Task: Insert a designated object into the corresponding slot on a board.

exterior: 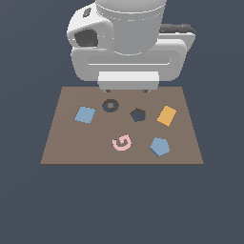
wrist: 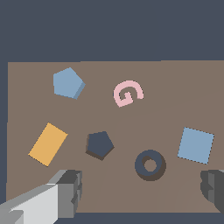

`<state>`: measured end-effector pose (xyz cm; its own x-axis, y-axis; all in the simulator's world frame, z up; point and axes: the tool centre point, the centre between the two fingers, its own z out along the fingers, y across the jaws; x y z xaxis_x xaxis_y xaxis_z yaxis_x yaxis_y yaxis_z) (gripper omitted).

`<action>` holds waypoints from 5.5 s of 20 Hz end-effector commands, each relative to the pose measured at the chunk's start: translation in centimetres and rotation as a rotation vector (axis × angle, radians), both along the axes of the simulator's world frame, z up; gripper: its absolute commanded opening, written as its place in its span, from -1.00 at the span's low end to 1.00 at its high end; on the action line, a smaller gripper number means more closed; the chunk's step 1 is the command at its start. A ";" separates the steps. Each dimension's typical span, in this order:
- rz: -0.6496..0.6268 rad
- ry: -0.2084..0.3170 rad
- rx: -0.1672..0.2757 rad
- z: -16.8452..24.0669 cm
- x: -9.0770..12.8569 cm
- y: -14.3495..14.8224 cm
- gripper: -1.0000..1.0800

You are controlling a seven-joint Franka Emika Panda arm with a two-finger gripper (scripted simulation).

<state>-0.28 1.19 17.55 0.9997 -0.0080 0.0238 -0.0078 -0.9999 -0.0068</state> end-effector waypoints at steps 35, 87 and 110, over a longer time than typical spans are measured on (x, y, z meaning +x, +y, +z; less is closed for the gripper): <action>0.850 0.009 -0.011 -8.0 8.6 4.7 0.92; 1.345 0.016 -0.021 -14.2 10.6 10.2 -1.00; 0.886 0.020 -0.017 -14.1 10.7 7.0 -1.00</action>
<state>10.48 8.60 3.40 0.5954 0.8034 -0.0007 0.8034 -0.5954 -0.0004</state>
